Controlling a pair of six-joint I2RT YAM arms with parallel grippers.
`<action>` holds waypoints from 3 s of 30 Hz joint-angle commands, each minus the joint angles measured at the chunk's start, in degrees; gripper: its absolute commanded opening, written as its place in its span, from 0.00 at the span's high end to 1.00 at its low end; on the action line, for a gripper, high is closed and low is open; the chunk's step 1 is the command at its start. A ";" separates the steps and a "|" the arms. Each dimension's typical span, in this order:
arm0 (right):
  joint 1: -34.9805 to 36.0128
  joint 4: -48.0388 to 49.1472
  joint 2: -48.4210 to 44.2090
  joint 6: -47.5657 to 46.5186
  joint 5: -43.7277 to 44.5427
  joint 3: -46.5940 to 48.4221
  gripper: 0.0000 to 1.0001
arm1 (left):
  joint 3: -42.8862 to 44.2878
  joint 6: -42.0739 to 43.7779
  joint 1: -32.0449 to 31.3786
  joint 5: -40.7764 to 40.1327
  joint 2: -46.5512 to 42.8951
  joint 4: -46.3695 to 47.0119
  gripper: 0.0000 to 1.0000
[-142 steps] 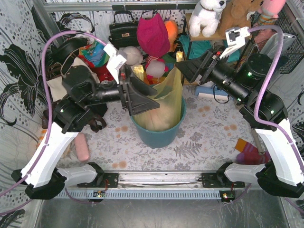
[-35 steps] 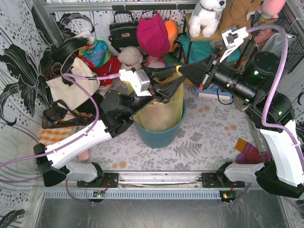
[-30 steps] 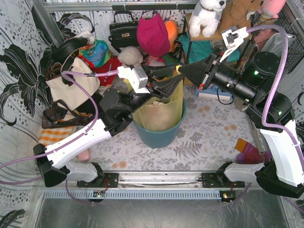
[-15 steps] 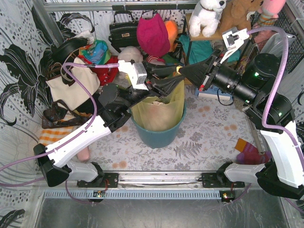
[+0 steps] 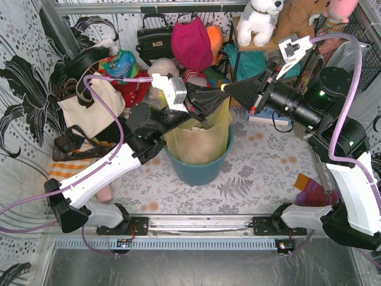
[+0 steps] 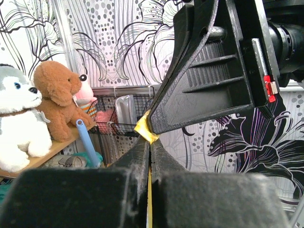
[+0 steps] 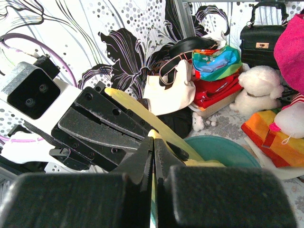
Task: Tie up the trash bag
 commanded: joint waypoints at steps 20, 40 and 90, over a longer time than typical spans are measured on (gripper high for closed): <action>0.22 3.94 6.72 -4.30 0.17 7.94 0.68 | -5.08 -1.83 0.30 10.72 -5.74 1.53 1.00; 0.22 -0.38 24.52 -10.14 -29.35 23.37 0.48 | -8.96 -3.91 -0.46 21.01 -8.47 -0.06 1.00; 3.61 5.56 34.52 -11.72 -31.79 29.63 0.90 | -7.59 -0.26 -2.94 23.99 -9.70 -10.47 1.00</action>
